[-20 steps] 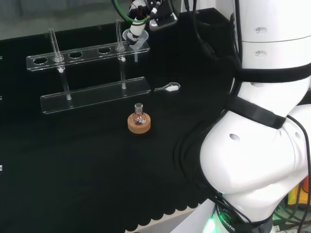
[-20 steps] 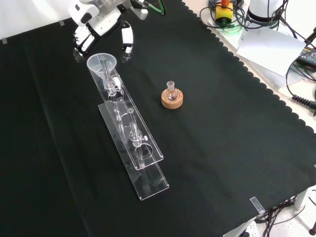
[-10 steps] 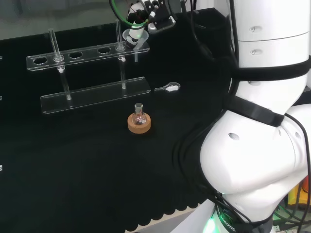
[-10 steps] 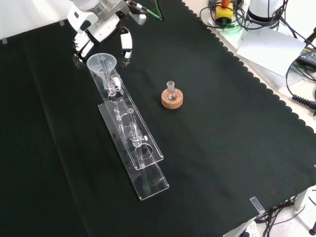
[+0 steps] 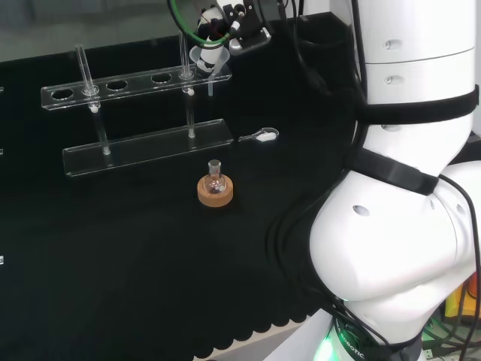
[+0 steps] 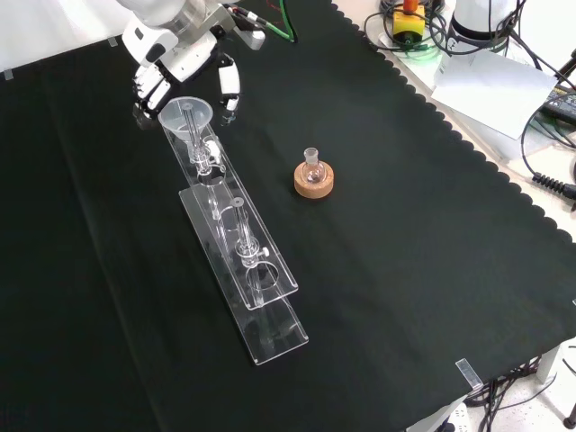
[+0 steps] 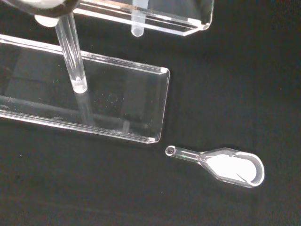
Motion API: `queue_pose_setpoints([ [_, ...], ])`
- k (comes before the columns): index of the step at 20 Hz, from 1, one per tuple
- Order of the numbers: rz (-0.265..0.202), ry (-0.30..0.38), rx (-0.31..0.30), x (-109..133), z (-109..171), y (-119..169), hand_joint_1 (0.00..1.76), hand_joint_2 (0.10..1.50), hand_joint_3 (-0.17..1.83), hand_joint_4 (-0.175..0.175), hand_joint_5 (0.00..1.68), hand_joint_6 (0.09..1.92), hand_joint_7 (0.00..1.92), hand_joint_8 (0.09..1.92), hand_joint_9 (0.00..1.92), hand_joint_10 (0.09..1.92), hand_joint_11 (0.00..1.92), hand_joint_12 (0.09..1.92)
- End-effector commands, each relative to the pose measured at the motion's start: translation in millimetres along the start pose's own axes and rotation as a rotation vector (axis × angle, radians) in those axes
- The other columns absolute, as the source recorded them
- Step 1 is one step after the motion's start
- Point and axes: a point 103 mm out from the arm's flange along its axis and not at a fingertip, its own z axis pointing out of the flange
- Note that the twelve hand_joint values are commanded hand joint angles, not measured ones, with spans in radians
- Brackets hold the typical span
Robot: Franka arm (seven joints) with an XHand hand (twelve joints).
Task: Pick up the funnel from the transparent funnel stand.
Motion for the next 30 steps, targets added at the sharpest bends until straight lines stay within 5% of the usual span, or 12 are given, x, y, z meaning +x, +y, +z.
queue_pose_setpoints([
  [1,0.000,-0.012,0.009,0,5,5,0.73,0.61,0.53,-0.059,0.15,0.09,0.01,0.69,0.26,0.84,0.27,1.45],
  [10,0.017,-0.092,-0.002,-1,3,6,0.79,0.60,0.61,-0.078,0.23,0.09,0.17,0.69,0.53,0.65,0.36,1.37],
  [17,0.055,-0.188,-0.120,0,-8,1,0.89,0.66,0.69,-0.045,0.62,0.10,0.71,0.62,0.94,0.47,0.55,1.26],
  [23,0.070,-0.235,-0.188,-1,-32,-12,0.97,0.71,0.68,0.004,0.83,0.52,0.89,0.56,1.15,0.29,0.74,1.14],
  [30,0.086,-0.234,-0.209,-4,-62,-44,0.99,0.71,0.68,0.004,0.82,0.61,0.91,0.56,1.18,0.26,0.79,1.12],
])
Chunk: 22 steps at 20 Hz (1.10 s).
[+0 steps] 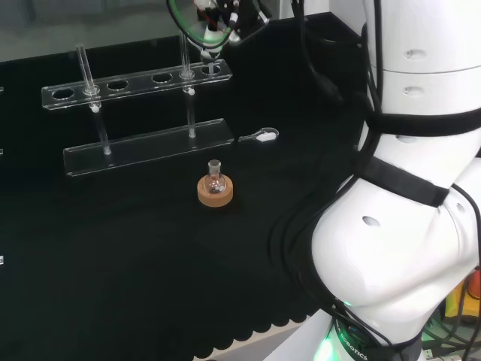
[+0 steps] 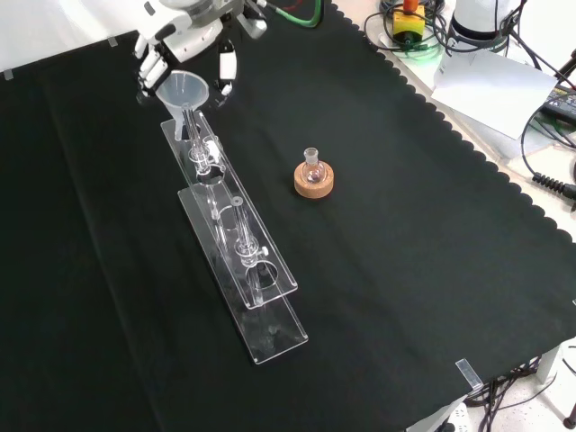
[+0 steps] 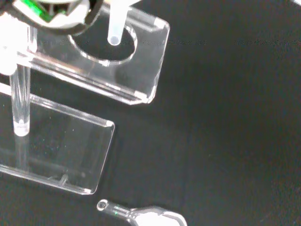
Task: Pick up the funnel from the transparent funnel stand.
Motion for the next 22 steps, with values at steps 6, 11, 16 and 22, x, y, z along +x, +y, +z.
queue_pose_setpoints([
  [6,0.049,-0.010,-0.018,-19,-39,-56,0.99,0.71,0.68,0.010,0.83,0.64,0.91,0.56,1.19,0.25,0.81,1.10],
  [11,0.074,-0.005,-0.021,-23,-45,-90,1.00,0.72,0.69,0.010,0.83,0.65,0.92,0.56,1.20,0.25,0.82,1.10],
  [16,0.084,-0.007,-0.005,-15,-40,-122,1.00,0.72,0.69,0.012,0.84,0.66,0.93,0.57,1.21,0.25,0.83,1.09],
  [22,0.067,0.001,0.023,11,-26,-153,1.00,0.72,0.69,0.010,0.85,0.66,0.95,0.57,1.22,0.25,0.85,1.08],
])
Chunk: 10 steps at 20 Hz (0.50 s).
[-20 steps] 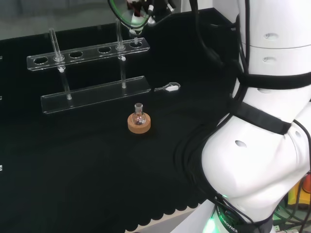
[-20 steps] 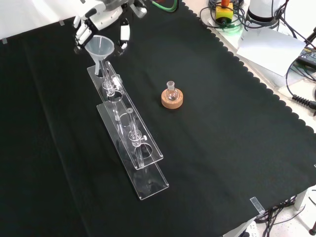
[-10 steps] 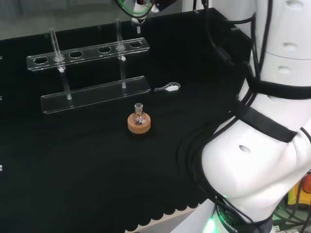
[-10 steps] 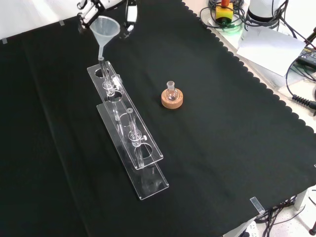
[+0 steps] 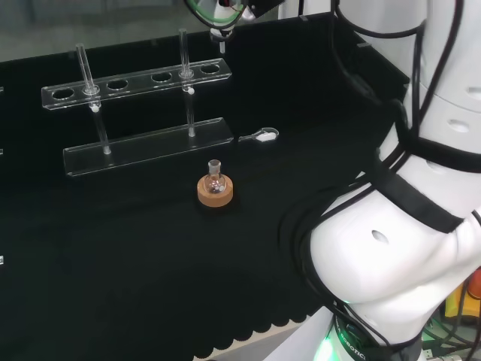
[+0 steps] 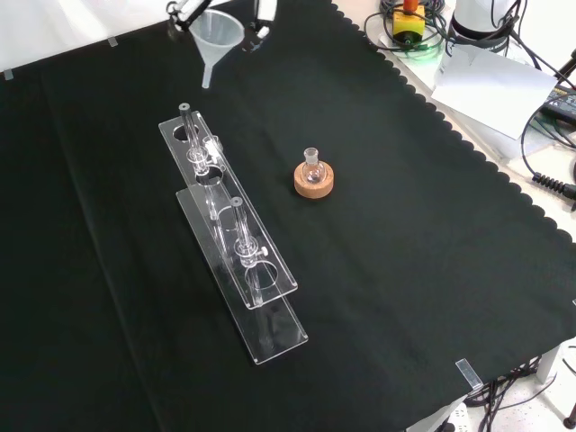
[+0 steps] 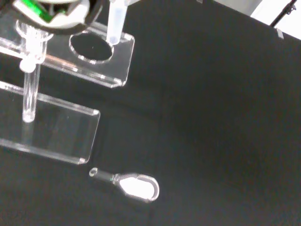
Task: Pick up the funnel from the transparent funnel stand.
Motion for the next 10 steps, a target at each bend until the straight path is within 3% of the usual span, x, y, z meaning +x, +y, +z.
queue_pose_setpoints([
  [1,-0.004,0.001,0.046,31,19,-59,1.00,0.72,0.69,0.009,0.85,0.67,0.95,0.57,1.22,0.25,0.85,1.08],
  [10,-0.042,0.017,0.083,70,45,-93,1.00,0.72,0.70,0.007,0.86,0.67,0.96,0.57,1.24,0.24,0.86,1.06],
])
